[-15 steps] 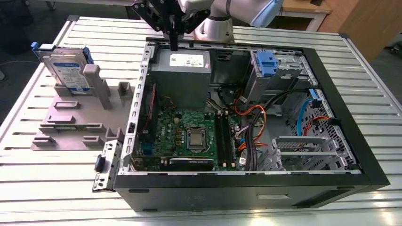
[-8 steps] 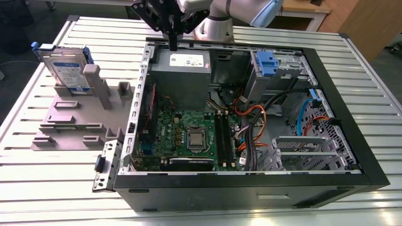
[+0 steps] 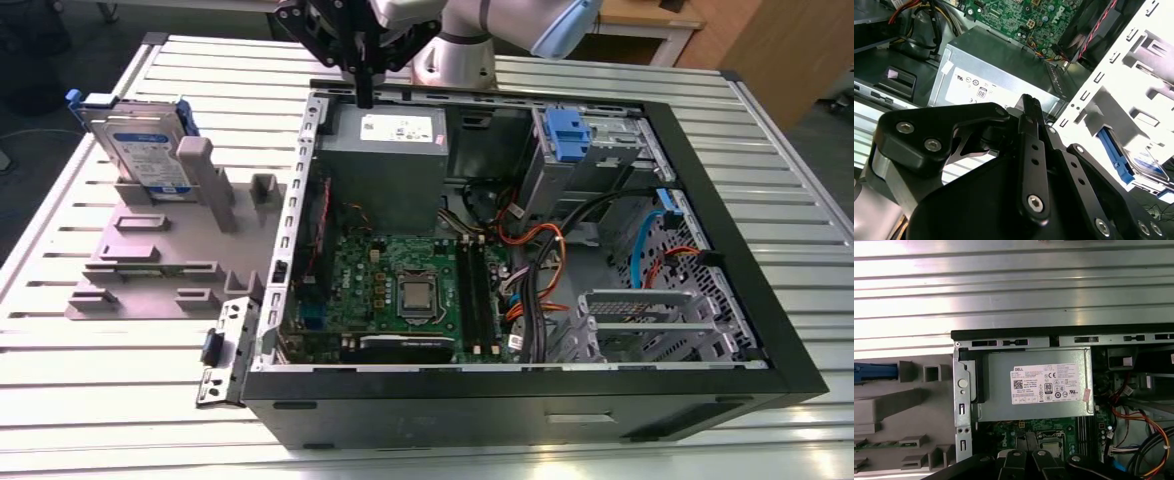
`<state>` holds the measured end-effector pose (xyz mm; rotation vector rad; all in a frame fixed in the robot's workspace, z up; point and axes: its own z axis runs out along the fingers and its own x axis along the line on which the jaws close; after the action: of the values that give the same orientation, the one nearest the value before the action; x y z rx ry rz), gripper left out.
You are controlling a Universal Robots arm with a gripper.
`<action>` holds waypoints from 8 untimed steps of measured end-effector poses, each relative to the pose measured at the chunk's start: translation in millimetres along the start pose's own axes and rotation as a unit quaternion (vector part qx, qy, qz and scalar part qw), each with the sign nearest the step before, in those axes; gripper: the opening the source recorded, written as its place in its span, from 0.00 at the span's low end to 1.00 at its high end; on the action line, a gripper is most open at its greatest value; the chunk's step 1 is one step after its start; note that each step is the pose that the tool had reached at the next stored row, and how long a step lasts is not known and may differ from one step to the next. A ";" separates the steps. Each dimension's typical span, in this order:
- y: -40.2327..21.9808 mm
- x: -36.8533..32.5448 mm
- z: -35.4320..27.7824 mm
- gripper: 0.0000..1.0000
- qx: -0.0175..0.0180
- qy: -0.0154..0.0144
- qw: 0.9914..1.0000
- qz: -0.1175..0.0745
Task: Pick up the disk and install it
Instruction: 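Reach for the disk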
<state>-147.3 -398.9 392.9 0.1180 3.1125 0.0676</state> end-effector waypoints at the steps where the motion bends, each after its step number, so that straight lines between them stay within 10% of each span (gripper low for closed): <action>1: -0.2 2.1 0.2 0.11 0.000 0.000 1.000 0.000; 8: -0.3 3.9 0.1 0.11 0.000 0.000 1.000 0.000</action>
<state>-151.3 -398.9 392.6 0.1181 3.1125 0.0676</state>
